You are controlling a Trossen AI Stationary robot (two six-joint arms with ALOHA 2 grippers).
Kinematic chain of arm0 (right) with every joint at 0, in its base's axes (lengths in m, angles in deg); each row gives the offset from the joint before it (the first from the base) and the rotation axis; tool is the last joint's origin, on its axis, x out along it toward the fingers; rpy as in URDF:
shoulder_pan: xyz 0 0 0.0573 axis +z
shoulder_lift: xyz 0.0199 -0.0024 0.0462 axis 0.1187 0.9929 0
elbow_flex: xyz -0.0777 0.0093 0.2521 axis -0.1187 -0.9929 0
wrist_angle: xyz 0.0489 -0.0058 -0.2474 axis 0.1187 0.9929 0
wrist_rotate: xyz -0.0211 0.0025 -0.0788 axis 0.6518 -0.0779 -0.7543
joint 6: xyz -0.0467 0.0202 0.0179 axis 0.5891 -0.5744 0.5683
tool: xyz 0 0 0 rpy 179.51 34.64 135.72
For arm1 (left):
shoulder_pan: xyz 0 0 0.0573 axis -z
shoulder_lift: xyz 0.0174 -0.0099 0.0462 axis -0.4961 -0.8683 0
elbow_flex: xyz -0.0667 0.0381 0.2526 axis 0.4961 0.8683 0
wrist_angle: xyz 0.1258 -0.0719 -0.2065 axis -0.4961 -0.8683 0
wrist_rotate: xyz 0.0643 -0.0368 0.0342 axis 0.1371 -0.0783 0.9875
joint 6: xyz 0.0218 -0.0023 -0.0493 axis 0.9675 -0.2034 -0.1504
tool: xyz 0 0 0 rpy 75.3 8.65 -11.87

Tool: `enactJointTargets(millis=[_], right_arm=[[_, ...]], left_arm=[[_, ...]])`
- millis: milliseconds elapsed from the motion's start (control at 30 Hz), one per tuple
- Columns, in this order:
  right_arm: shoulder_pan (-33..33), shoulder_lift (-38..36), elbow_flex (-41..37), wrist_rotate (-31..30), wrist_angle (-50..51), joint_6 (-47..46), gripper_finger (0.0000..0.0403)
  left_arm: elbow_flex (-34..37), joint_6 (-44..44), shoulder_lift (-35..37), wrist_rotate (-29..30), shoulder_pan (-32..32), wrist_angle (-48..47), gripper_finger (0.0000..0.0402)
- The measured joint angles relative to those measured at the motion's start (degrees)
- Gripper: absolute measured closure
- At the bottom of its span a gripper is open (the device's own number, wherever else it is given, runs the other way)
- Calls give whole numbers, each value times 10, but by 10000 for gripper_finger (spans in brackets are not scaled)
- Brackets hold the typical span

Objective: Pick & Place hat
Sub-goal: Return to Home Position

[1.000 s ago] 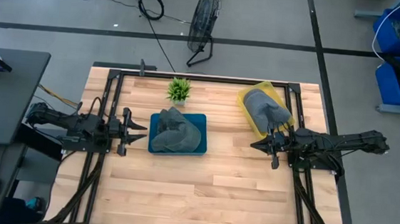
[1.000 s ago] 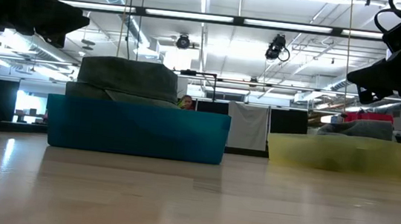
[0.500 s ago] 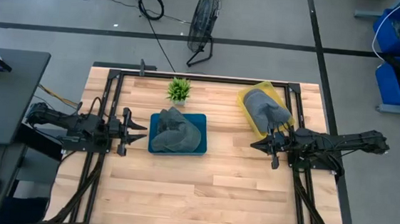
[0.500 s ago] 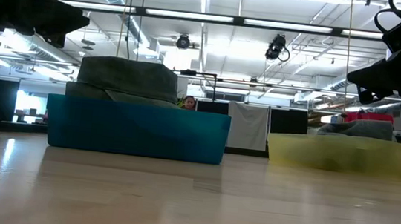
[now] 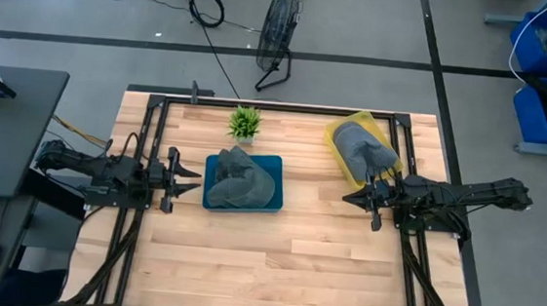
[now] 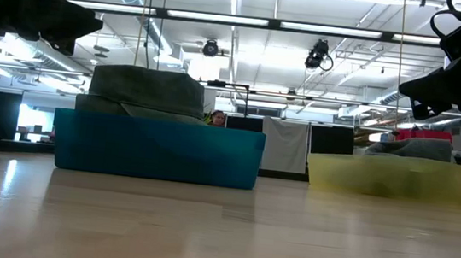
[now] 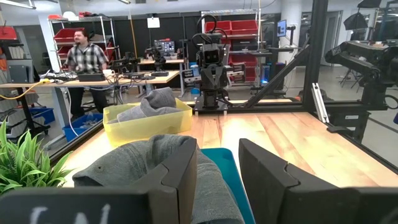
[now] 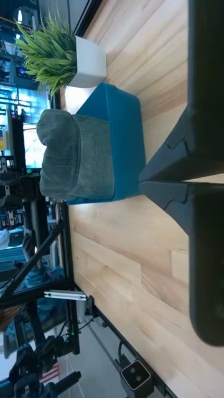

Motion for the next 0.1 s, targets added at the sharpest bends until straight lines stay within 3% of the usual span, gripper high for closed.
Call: enactJointTargets(millis=[100], right_arm=[[0, 0, 0, 0, 0, 0, 393]], left_arm=[[0, 0, 0, 0, 0, 0, 278]])
